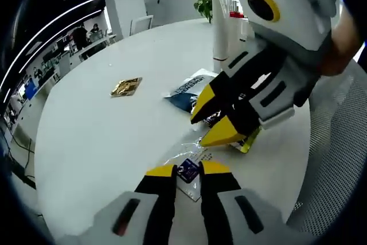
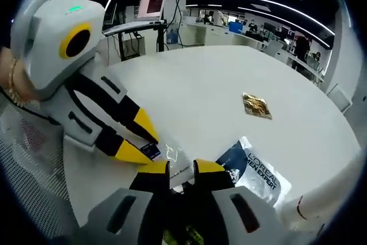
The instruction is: Arrange the skincare products in the storage area until every visible bottle or jar stands upright without overlapping.
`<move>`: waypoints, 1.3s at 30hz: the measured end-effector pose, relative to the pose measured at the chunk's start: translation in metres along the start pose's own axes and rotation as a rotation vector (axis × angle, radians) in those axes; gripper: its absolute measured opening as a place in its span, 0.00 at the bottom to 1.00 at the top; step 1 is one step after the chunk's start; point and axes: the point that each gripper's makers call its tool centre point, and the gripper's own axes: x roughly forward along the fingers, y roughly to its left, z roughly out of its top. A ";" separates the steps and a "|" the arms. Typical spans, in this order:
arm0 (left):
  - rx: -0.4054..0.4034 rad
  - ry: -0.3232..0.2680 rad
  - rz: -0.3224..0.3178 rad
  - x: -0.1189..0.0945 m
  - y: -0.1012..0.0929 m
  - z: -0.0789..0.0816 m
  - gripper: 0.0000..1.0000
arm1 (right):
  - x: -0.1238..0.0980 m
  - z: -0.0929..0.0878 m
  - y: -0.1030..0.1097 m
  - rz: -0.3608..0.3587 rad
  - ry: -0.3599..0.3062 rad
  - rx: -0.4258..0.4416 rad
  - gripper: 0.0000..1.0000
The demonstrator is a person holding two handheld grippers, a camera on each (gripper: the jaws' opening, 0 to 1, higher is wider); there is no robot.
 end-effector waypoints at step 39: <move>-0.273 -0.104 0.135 -0.073 0.018 -0.004 0.54 | -0.065 -0.014 0.045 0.084 -0.061 0.070 0.43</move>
